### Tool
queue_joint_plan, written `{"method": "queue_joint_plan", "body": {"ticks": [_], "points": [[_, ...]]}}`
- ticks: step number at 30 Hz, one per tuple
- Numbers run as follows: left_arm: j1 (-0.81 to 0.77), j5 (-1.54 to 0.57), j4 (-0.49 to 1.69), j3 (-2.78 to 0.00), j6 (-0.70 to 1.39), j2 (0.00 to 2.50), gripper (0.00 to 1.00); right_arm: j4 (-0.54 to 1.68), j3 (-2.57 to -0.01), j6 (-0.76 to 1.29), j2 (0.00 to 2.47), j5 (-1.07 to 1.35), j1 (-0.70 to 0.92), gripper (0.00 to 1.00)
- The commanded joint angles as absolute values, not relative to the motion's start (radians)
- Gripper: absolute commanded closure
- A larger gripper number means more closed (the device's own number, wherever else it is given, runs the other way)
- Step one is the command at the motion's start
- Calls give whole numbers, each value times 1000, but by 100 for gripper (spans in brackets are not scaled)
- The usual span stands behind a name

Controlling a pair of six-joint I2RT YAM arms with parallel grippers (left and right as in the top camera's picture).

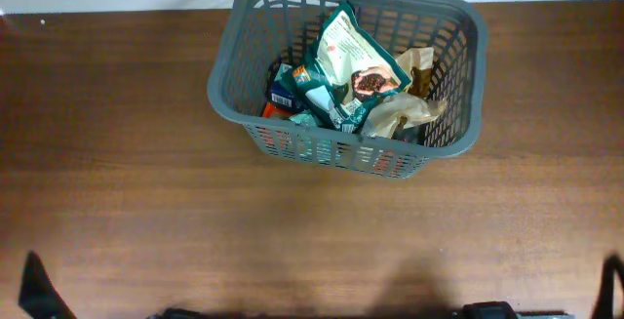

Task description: Pack container

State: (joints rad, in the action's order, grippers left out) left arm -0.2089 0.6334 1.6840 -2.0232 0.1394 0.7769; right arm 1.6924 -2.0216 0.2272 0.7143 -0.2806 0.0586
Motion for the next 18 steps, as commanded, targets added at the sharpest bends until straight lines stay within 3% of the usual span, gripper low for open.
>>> {"method": "queue_joint_plan", "body": {"ticks": [1,18], "points": [[-205,631,1685,-1897,198,693,1,1699,-1955,190,606,-200,51,1],[-205,568,1638,-1353,371,224,1,1699,-1687,86,411,83,-66,1]]}}
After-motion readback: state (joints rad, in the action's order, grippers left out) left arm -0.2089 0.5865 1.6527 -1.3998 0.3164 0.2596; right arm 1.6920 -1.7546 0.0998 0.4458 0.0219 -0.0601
